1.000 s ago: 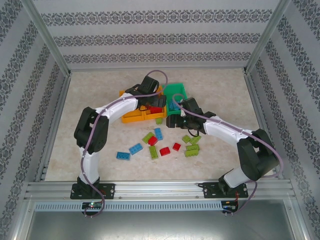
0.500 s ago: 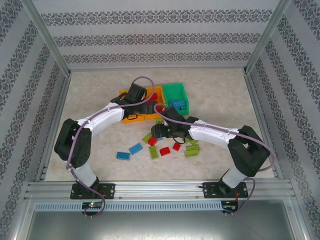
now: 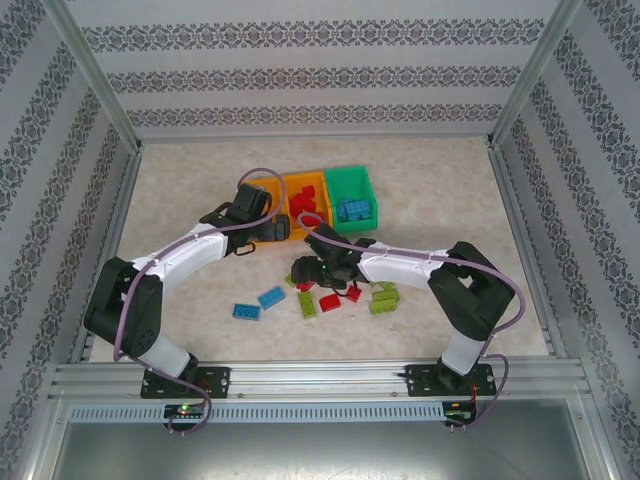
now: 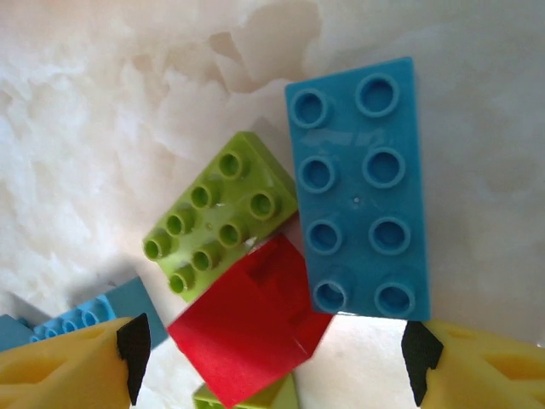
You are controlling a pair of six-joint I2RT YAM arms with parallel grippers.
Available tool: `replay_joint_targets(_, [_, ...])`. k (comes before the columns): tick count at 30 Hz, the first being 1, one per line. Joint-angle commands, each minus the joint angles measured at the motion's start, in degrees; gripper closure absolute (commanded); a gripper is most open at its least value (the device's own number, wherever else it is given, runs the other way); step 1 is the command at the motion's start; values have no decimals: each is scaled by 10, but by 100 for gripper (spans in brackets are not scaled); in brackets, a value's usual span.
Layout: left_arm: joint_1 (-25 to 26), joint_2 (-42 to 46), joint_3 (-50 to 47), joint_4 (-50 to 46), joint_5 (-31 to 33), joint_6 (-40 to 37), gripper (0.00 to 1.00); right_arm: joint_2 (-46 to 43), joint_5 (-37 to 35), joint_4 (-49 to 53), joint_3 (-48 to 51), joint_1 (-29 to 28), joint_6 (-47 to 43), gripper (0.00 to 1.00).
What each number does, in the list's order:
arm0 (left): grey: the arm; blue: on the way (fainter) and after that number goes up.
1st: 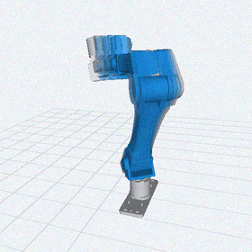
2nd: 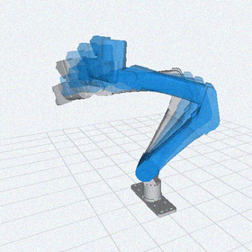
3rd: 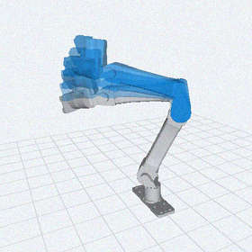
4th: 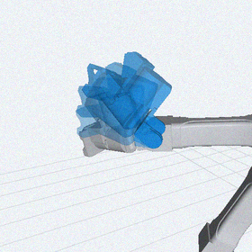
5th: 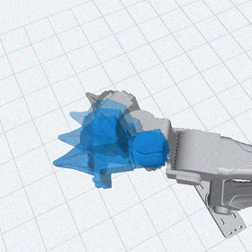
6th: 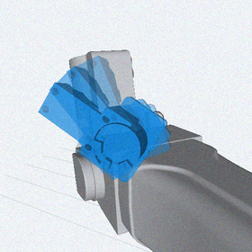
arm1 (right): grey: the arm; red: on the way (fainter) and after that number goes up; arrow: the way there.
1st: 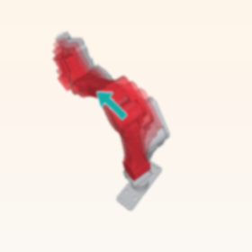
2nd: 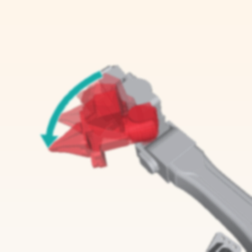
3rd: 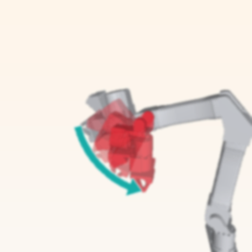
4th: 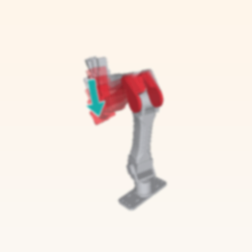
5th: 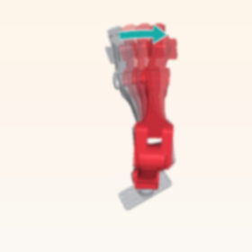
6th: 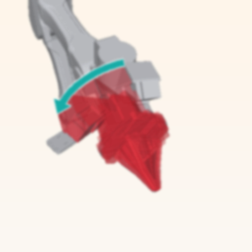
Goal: Sort the legos into containers by color
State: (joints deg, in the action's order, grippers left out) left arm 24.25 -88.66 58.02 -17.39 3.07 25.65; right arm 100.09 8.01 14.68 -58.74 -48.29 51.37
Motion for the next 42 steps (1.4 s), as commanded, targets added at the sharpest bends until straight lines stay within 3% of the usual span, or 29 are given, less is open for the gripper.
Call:
replay_joint_targets(1, [-7,19,-16,19,9,7,1,21,9,-10,-27,-10,28,19])
replay_joint_targets(12, [-13,31,-42,26,5,4,1,60,21,9,-50,-16,32,30])
replay_joint_targets(20, [-19,45,-55,29,5,5,1,66,9,21,-53,-17,24,47])
replay_joint_targets(28, [-21,52,-65,30,2,9,1,47,-24,53,-52,-8,-12,52])
replay_joint_targets(33, [-21,57,-68,29,1,11,1,20,-41,60,-38,-7,-31,50])
replay_joint_targets(39, [-21,69,-73,27,1,14,1,-14,-63,63,-29,-17,-64,35])
replay_joint_targets(42, [-21,72,-74,27,-1,15,0,-14,-61,68,-38,-29,-67,32])
